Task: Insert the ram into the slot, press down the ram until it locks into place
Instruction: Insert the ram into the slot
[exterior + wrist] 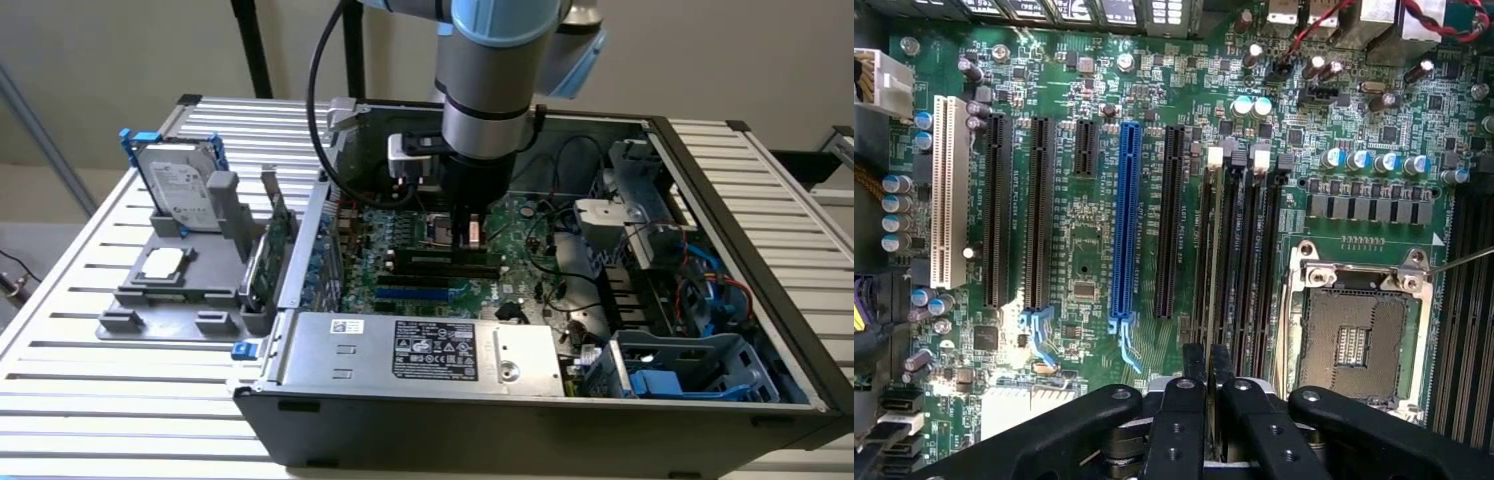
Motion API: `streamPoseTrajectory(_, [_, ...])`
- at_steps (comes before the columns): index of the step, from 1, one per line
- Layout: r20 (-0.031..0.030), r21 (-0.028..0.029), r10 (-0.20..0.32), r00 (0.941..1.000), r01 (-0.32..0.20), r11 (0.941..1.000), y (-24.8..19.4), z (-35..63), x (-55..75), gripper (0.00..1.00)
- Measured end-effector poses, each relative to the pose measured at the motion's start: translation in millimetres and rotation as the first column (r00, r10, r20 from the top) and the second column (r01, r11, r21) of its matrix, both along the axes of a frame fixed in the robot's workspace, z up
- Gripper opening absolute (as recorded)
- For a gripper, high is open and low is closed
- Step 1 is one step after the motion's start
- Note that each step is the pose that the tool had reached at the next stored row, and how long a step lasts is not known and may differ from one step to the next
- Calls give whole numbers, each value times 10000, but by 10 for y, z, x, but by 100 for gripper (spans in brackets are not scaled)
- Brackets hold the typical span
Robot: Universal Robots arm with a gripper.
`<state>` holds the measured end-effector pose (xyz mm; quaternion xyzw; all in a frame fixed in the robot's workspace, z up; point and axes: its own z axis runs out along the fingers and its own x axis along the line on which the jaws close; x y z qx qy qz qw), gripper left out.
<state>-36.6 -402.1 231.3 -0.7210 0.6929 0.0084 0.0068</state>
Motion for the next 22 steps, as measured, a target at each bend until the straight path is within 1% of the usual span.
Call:
streamPoseTrajectory(13, [1,-14,-52,10000,52,10000,2,-30,0,13])
streamPoseTrajectory(22, [4,-48,-63,10000,63,10000,4,-48,0,13])
